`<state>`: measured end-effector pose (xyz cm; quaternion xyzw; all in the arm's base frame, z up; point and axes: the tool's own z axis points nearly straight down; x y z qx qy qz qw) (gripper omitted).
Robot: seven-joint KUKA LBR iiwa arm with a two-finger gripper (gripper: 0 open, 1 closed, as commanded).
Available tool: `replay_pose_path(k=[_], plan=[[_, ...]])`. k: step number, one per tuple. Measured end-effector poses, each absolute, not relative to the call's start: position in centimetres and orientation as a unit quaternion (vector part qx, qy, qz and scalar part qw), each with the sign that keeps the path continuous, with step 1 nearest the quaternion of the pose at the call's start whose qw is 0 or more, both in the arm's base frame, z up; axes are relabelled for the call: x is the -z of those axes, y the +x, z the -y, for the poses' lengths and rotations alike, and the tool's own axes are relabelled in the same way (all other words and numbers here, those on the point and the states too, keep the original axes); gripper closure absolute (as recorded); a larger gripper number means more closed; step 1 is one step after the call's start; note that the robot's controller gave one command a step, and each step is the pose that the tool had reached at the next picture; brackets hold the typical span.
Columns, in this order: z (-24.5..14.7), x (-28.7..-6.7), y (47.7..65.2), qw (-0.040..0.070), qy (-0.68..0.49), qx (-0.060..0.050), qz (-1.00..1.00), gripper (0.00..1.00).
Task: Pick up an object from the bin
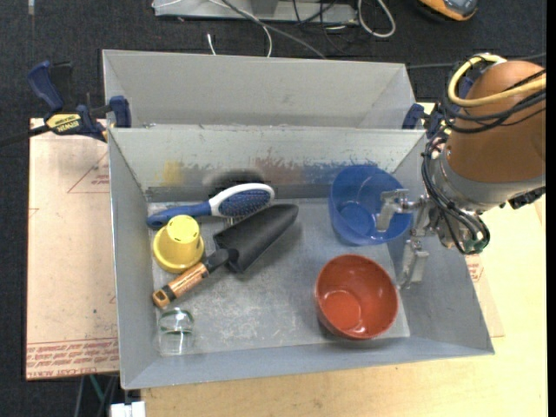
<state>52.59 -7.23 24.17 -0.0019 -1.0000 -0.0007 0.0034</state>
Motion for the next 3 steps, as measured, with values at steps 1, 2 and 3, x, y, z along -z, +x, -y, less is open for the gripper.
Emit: replay_pose_path(k=[1,2,3], plan=[[7.2,-24.6,52.8,-0.001,0.0,0.0,1.0,0.0],[11.0,-11.3,58.6,-0.003,-0.066,0.001,0.998,0.0],[12.2,-7.1,61.3,-0.004,-0.047,0.002,0.999,0.0]])
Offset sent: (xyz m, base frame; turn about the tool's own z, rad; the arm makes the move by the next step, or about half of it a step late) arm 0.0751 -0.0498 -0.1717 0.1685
